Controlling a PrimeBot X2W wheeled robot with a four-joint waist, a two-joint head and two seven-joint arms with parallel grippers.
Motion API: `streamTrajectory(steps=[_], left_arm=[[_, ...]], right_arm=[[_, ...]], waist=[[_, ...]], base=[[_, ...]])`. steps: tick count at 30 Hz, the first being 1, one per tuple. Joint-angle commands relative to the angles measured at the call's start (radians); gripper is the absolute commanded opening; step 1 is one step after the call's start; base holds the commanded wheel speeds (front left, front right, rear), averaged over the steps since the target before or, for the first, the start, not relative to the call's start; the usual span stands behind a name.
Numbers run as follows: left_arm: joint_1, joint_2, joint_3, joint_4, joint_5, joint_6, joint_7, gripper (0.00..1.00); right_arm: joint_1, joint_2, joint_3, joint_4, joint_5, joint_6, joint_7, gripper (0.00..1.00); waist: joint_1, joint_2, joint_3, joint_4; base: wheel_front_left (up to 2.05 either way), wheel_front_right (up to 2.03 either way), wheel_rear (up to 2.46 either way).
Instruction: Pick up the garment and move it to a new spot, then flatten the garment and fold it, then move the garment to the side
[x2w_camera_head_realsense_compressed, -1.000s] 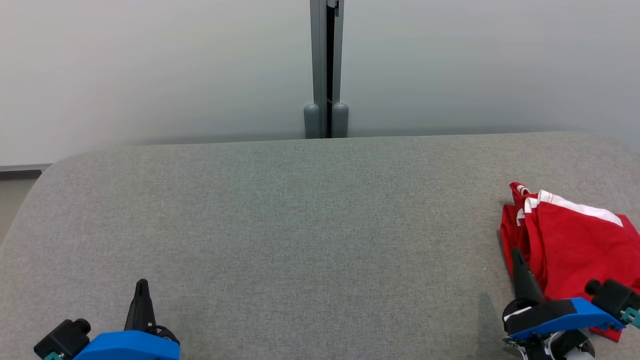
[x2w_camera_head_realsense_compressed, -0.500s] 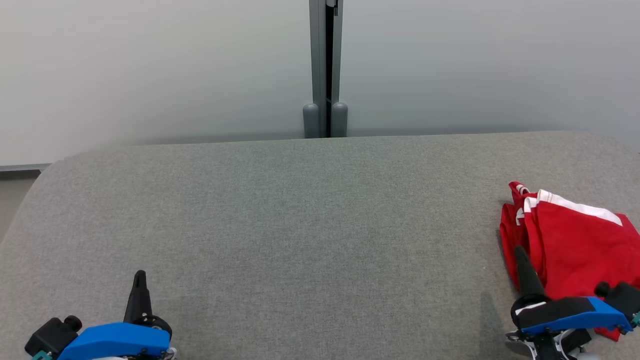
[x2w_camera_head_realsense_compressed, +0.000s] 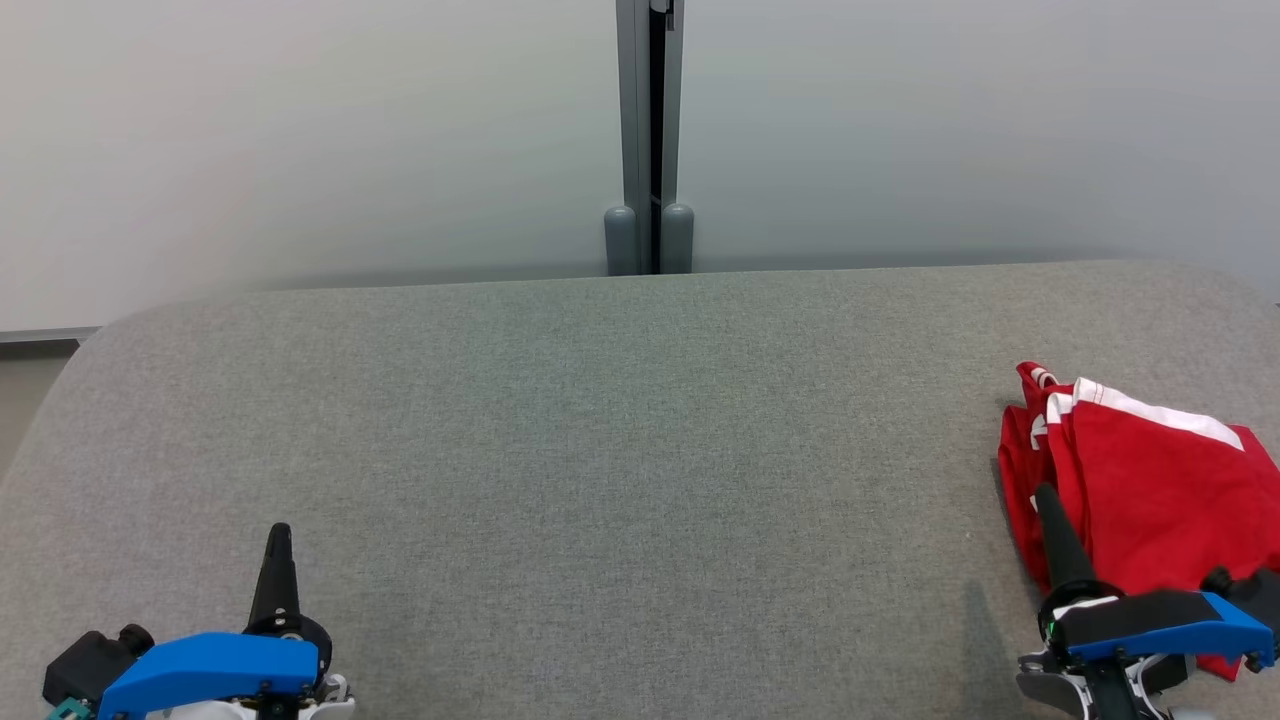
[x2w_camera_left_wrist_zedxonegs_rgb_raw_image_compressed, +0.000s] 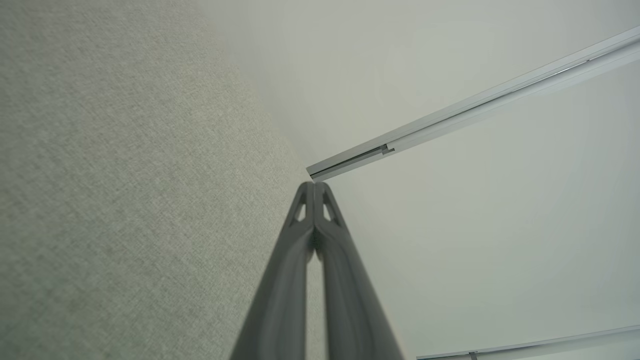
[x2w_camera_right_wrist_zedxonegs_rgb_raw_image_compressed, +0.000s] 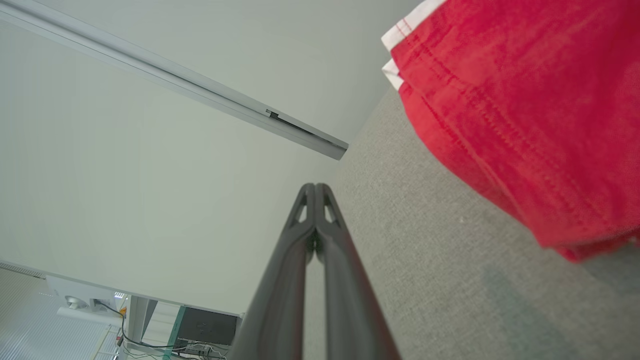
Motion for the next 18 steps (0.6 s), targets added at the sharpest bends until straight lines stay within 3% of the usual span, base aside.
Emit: streamTrajectory(steps=[1,18], left_arm=[[-0.023,0.006,0.005,-0.016,-0.028,-0.006,0.007,0.0],[-0.033,0.007,0.008,-0.039,-0.196,-0.008,0.049,0.0]], right_arm=[[0.001,-0.008,-0.004,-0.017,0.029,0.0,0.007,0.0],[0.007,-0.009,-0.014,-0.046,0.189,0.001,0.05,0.0]], waist=[[0.0,-0.0001,0.0,0.0],[0.0,-0.0001,0.002,-0.002]], base=[[0.0,0.0,0.0],[0.0,0.0,0.0]])
